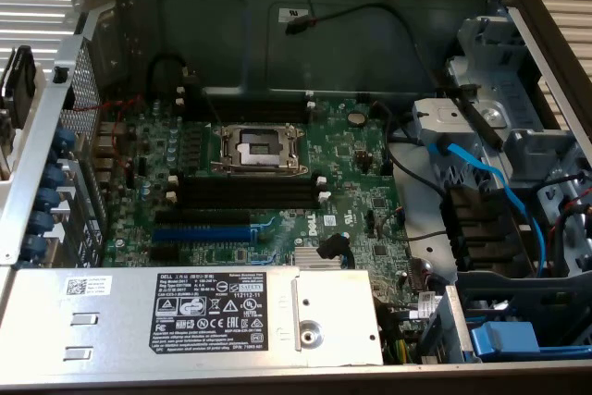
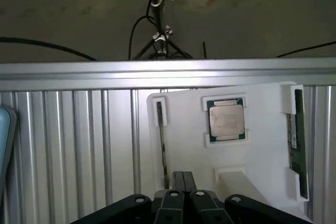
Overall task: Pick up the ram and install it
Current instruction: 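Pick up the ram and move it above insertion slot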
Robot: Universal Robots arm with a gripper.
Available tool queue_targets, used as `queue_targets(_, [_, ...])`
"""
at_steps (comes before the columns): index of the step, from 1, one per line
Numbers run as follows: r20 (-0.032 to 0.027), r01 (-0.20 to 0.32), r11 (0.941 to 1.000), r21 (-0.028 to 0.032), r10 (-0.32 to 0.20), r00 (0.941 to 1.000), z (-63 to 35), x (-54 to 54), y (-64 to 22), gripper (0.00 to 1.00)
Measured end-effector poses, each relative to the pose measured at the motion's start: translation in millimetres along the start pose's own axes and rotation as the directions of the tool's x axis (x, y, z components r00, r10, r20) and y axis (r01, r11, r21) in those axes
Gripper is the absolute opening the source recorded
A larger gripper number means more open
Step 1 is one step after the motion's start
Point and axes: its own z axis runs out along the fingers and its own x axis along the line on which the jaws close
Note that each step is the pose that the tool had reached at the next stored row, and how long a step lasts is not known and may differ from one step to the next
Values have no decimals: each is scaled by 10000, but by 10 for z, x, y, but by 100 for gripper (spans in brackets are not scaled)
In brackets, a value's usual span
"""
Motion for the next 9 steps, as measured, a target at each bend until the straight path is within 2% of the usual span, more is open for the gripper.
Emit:
queue_targets(2, [5, 79, 10000, 24, -79, 10000, 23, 19, 0, 10])
queue_targets(9, [16, 313, 9995, 30, -313, 9995, 145, 69, -28, 10])
